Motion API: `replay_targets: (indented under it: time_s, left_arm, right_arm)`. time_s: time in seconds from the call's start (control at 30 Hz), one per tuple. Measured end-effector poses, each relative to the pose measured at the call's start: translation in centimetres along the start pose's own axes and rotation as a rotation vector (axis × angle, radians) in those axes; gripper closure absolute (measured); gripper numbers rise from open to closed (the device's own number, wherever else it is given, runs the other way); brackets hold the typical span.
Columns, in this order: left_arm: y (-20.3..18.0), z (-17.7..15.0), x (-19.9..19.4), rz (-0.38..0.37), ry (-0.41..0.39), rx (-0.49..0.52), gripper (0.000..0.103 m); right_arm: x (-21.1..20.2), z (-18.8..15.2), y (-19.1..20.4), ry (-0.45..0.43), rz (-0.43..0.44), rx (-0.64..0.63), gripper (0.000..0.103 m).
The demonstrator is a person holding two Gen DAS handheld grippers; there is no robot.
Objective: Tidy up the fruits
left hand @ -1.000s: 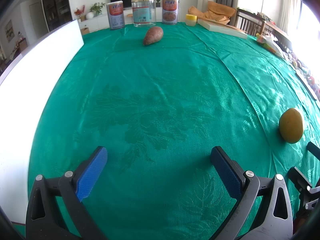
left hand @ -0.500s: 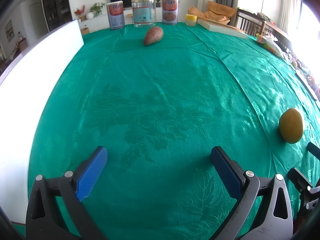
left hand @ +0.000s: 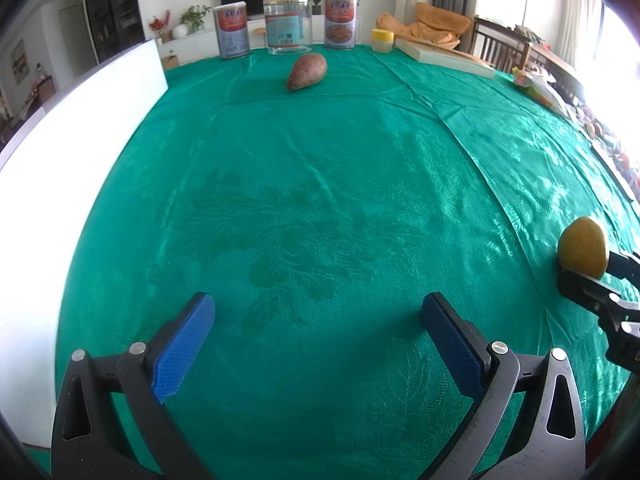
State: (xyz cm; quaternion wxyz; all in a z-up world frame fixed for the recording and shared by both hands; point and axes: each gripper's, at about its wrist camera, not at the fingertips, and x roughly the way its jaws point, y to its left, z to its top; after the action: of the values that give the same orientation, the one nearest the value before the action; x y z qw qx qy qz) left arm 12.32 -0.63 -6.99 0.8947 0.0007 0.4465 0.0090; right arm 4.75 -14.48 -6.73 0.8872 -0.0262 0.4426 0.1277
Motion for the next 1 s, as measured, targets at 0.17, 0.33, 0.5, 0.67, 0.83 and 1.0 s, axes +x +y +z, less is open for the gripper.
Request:
replay_targets:
  time_s: [0.17,0.33,0.5,0.67,0.83,1.0]
  left_arm:
    - [0.0,0.0,0.0,0.000,0.000,0.000,0.001]
    - [0.0,0.0,0.0,0.000,0.000,0.000,0.001]
    - [0.2,0.1,-0.1,-0.018,0.003,0.003,0.001]
    - [0.9,3.2,0.9,-0.110,0.053,-0.003,0.002]
    - [2.0,12.6,4.8,-0.103,0.028,-0.061,0.002]
    - [1.7,20.5,12.1,0.026,0.035,-0.048,0.003]
  right_arm:
    - [0.5,2.1,-1.0,0.005,0.020,0.009,0.053]
    - [2.2,6.8,-3.1,-0.037,-0.032,0.002,0.053]
    - [4.8,7.0,-5.3,-0.018,-0.023,0.060,0.052]
    - [4.7,6.4,-4.6,-0.038,-0.044,0.026,0.042]
    - [4.9,6.4,-4.6,-0.029,-0.051,0.036,0.026]
    - [5.2,6.4,-3.9,-0.014,-0.067,0.004,0.018]
